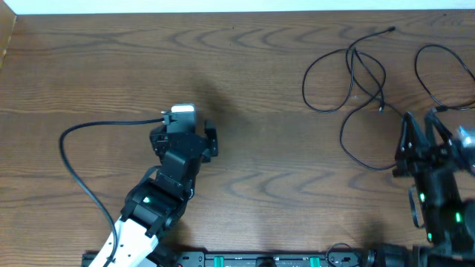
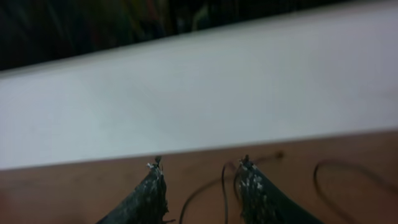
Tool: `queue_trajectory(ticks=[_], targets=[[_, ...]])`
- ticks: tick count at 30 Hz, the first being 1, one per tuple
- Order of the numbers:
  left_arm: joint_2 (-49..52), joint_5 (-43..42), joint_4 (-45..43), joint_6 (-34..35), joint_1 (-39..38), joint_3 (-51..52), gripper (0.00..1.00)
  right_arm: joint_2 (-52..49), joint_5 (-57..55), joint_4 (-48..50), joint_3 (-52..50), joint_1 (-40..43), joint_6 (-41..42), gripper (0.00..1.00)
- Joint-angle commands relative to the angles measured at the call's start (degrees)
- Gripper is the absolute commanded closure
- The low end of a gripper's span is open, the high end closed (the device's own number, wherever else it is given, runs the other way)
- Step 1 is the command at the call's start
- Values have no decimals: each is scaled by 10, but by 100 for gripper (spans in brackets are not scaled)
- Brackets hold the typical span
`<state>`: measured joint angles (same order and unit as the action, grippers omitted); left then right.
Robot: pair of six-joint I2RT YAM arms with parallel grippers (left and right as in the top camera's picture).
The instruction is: Untangle cables
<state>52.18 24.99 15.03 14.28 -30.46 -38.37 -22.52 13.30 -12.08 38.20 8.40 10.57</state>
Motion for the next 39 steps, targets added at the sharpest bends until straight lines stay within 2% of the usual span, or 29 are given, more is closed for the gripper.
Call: queue_trajectory(ticks=[1, 11, 19, 22, 39], targets=[[-5, 53, 2, -12, 2, -1, 10, 45, 6, 8, 2, 14, -21, 60], [14, 53, 7, -12, 2, -1, 11, 139, 6, -3, 32, 24, -21, 56], [30, 53, 14, -12, 2, -1, 10, 201, 33, -127, 91, 3, -16, 56], [35, 53, 14, -12, 2, -1, 11, 220, 34, -135, 106, 0, -16, 56], [44, 53, 17, -12, 2, -1, 11, 222, 51, -155, 127, -97, -14, 50]])
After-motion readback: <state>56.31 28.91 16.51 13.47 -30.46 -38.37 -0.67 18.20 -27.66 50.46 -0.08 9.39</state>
